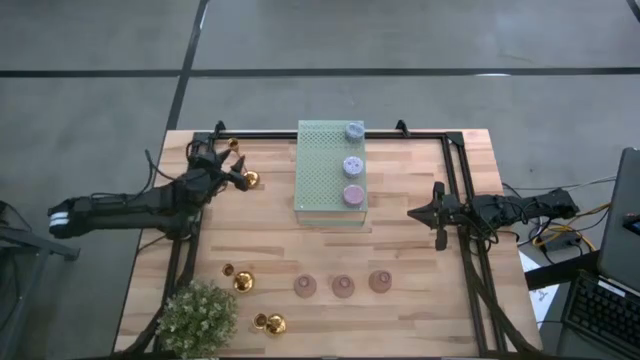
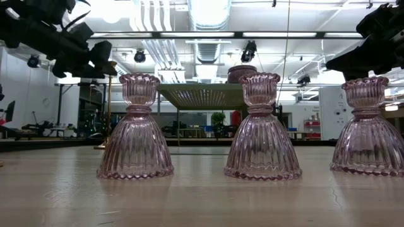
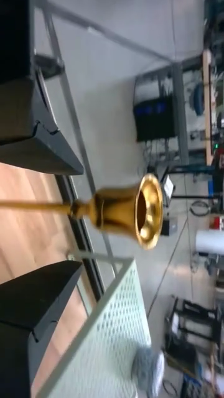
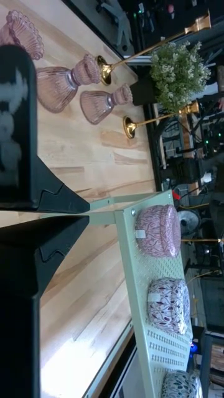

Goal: Pick & Place candle stick holders
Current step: Put the top gold candle holder on the shelf

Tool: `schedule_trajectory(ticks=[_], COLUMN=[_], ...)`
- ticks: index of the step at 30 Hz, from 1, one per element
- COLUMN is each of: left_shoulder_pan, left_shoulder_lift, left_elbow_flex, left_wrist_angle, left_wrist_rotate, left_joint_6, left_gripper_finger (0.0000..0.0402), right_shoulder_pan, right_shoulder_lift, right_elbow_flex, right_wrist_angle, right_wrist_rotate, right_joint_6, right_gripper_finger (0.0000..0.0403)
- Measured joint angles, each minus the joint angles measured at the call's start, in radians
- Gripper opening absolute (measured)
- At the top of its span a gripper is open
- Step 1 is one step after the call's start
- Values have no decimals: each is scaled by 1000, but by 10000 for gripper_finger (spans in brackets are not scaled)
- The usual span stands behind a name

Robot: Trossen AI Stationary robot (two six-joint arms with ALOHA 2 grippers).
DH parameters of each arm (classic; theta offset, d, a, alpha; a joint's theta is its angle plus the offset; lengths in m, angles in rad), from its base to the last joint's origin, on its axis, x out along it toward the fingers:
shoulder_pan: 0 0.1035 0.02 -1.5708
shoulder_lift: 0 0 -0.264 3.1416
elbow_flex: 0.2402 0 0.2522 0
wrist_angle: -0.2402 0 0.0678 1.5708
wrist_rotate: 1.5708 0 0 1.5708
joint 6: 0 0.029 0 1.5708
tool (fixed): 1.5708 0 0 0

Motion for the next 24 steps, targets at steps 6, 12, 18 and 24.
schedule_trajectory(ticks=[6,12,18,24], left_shoulder_pan=[66,88,88,90], left_shoulder_lift=[17,38,56,66], left_elbow_flex=[0,0,-4,-12], left_wrist_angle=[61,125,131,151], left_wrist_rotate=[42,110,114,113], left_joint_6=[42,86,107,140], left_gripper_finger=[241,227,189,140], right_shoulder_pan=[0,0,0,0], right_shoulder_lift=[0,0,0,0], right_elbow_flex=[0,0,0,0], right_wrist_angle=[0,0,0,0], right_wrist_rotate=[0,0,0,0], right_joint_6=[0,0,0,0], right_gripper_finger=[13,13,13,13])
